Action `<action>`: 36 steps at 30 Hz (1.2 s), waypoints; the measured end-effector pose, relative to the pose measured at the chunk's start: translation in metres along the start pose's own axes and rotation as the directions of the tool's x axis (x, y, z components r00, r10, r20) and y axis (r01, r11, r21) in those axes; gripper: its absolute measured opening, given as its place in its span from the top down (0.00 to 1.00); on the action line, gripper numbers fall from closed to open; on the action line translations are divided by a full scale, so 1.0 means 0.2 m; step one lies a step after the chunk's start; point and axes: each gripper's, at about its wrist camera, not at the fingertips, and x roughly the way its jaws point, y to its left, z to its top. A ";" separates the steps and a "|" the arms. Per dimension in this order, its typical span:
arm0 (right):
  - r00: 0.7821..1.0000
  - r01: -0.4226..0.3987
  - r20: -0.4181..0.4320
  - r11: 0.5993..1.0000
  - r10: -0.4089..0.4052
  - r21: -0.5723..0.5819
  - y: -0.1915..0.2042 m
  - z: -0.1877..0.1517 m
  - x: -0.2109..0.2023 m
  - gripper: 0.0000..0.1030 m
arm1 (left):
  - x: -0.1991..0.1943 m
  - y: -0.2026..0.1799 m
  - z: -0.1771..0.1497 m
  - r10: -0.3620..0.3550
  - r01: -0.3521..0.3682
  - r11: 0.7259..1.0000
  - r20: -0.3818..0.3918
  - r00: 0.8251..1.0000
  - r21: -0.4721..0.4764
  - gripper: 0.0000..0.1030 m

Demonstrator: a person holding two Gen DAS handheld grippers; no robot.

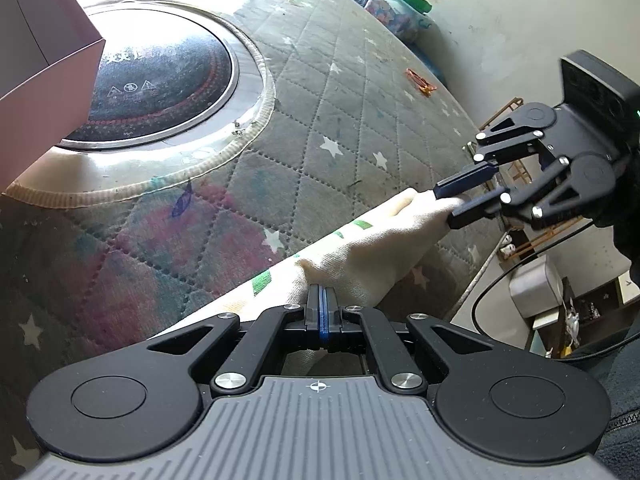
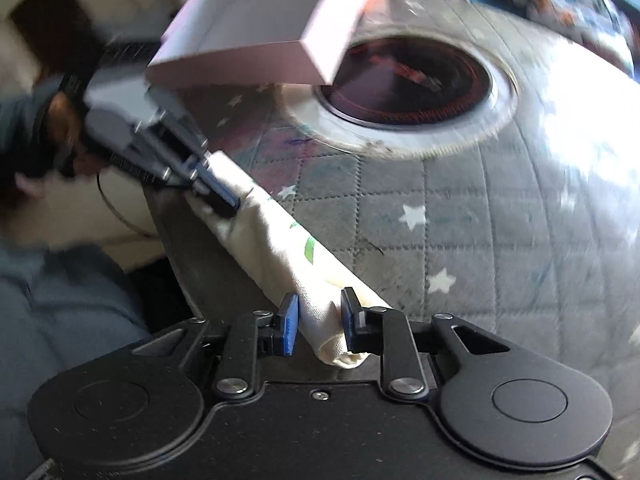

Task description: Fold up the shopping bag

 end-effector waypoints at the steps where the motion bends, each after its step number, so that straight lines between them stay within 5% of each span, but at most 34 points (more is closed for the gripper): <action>1: 1.000 -0.003 0.003 0.999 0.003 -0.039 0.01 0.00 0.00 0.77 | 0.00 0.00 0.00 0.000 0.000 1.000 -0.004 1.000 0.001 0.97; 8: 1.000 0.015 0.021 0.976 -0.011 -0.219 0.06 0.02 -0.01 0.73 | 0.01 0.01 0.01 -0.001 0.001 1.000 -0.015 1.000 0.006 0.97; 12: 0.999 0.019 0.033 0.969 -0.011 -0.248 0.06 0.04 -0.05 0.55 | 0.01 0.01 0.01 -0.002 0.002 1.000 -0.020 1.000 -0.002 0.97; 27: 0.999 0.032 0.024 0.933 -0.025 -0.359 0.07 -0.05 0.00 0.60 | 0.01 0.02 0.02 -0.001 0.001 1.000 -0.031 1.000 -0.030 0.97; 36: 0.995 -0.097 -0.011 0.993 0.097 -0.059 -0.10 -0.03 0.02 0.64 | 0.02 -0.01 0.04 0.019 -0.020 1.000 -0.043 0.999 -0.021 0.97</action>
